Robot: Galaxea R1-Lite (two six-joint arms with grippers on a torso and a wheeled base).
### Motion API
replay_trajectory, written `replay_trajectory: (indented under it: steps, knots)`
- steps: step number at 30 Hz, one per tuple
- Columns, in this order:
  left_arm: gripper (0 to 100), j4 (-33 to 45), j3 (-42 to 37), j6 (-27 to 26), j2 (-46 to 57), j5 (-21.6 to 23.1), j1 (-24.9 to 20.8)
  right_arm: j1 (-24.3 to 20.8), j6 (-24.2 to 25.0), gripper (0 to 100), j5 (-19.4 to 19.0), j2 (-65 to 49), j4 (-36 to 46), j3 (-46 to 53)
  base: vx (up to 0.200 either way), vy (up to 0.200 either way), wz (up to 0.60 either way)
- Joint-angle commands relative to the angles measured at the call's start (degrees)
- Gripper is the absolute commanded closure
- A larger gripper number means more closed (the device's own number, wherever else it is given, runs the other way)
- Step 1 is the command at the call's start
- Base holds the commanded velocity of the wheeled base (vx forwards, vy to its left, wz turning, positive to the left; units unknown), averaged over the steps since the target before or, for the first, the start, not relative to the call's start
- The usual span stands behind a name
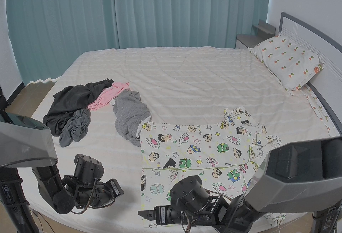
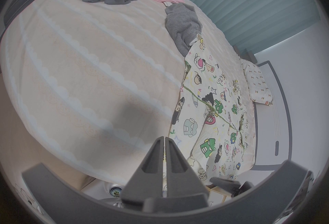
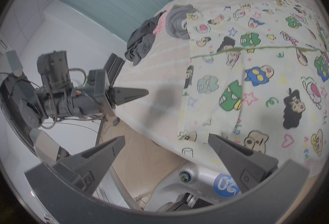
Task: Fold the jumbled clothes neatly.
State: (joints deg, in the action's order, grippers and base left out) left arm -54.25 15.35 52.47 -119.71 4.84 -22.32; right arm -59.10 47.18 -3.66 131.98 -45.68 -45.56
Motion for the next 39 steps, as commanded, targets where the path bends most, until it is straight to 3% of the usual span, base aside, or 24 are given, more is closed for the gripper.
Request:
replay_trajectory:
  steps: [1,8,12,23,31,36,37,39]
  knots:
    - [100,0.0,0.3,0.0,0.1,0.0,1.4,-1.1,0.4,0,1.4,4.1,1.8,-3.1,0.0,0.0,0.0]
    - [100,-0.1,0.4,0.0,0.0,-0.5,1.7,-0.7,0.3,0,4.0,6.3,5.9,-8.0,0.0,0.0,0.0]
    - [100,-0.6,0.4,0.0,0.1,-0.5,2.7,0.7,0.4,0,8.4,7.9,10.7,-12.6,0.0,0.0,0.0]
    - [100,-0.9,0.3,0.0,0.1,-0.5,3.1,1.5,0.4,0,16.7,9.3,11.4,-13.1,0.0,0.0,0.0]
    - [100,-0.8,0.2,-0.1,0.2,-0.5,3.0,1.8,1.9,0,21.1,10.9,13.4,-14.6,0.0,0.0,0.0]
    - [100,-0.9,0.1,-0.1,0.2,-0.5,3.0,1.9,2.7,0,21.5,11.1,13.4,-15.1,0.0,0.0,0.0]
    - [100,-0.9,0.1,-0.1,0.1,-0.5,3.0,1.9,2.7,100,21.5,11.1,13.4,-15.1,0.0,0.0,0.0]
    - [100,-0.9,-0.1,-0.1,0.1,-0.5,3.0,1.9,3.4,100,22.0,11.0,13.2,-14.6,0.0,0.0,0.0]
